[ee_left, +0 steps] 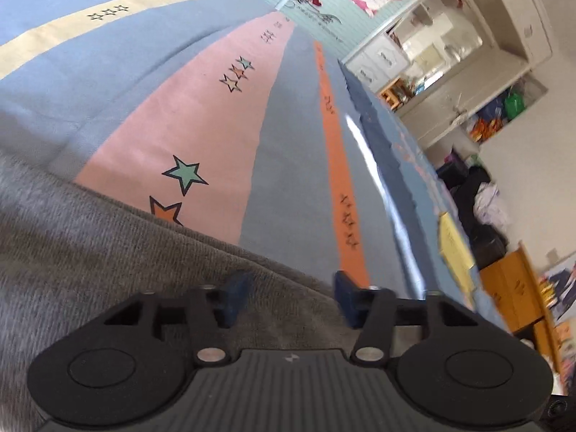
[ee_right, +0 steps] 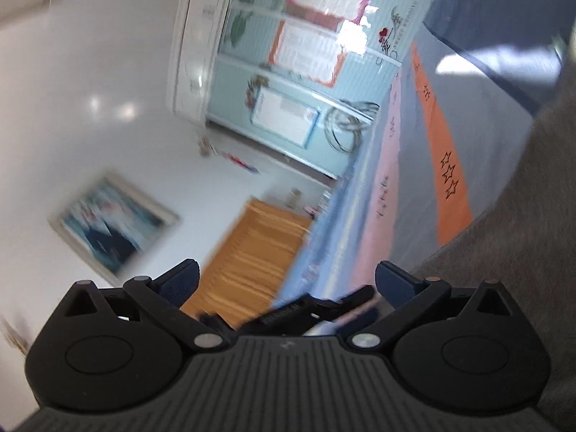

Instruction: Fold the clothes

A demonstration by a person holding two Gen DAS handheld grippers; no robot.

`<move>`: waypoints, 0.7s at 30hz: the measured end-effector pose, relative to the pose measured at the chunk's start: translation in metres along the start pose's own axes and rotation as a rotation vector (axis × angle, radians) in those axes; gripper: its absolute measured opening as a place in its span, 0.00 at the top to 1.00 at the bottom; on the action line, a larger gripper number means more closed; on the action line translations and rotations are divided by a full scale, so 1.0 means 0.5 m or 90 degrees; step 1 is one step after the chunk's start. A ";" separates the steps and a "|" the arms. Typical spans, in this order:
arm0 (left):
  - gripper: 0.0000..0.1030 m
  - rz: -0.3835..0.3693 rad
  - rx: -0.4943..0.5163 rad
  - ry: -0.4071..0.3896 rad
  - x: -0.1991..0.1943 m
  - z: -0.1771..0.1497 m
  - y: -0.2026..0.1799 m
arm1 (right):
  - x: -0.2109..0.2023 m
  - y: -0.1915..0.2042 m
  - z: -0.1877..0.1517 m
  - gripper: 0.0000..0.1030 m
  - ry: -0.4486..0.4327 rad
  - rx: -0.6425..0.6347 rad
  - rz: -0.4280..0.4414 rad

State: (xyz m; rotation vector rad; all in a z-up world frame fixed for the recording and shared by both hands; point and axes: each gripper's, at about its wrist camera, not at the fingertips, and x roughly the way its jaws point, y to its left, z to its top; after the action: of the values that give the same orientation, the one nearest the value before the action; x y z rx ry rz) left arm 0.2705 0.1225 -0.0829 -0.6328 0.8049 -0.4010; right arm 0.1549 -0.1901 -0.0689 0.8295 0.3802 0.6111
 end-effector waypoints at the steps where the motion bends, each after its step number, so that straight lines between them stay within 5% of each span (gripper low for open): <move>1: 0.23 -0.011 -0.003 -0.017 -0.021 -0.005 -0.001 | 0.008 0.033 0.007 0.00 0.050 -0.086 -0.032; 4: 0.19 -0.049 -0.041 -0.048 -0.078 -0.035 0.017 | 0.069 0.076 -0.017 0.00 0.228 -0.331 -0.168; 7: 0.15 -0.064 -0.087 -0.070 -0.116 -0.074 0.051 | 0.149 0.063 -0.070 0.00 0.344 -0.572 -0.341; 10: 0.16 -0.043 -0.109 -0.072 -0.128 -0.102 0.083 | 0.196 0.048 -0.027 0.00 0.375 -0.534 -0.359; 15: 0.15 -0.040 -0.147 -0.088 -0.162 -0.109 0.088 | 0.200 0.043 0.006 0.00 0.319 -0.480 -0.440; 18: 0.12 -0.044 -0.125 -0.095 -0.173 -0.108 0.072 | 0.157 0.047 0.020 0.01 0.308 -0.430 -0.361; 21: 0.13 0.007 -0.094 -0.075 -0.160 -0.107 0.053 | 0.171 0.004 -0.003 0.00 0.345 -0.542 -0.482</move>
State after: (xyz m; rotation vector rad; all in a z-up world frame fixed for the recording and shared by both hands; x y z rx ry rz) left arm 0.1810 0.1667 -0.0855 -0.7813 0.7290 -0.2926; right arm 0.2190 -0.1337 -0.0749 -0.3288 0.7977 0.2155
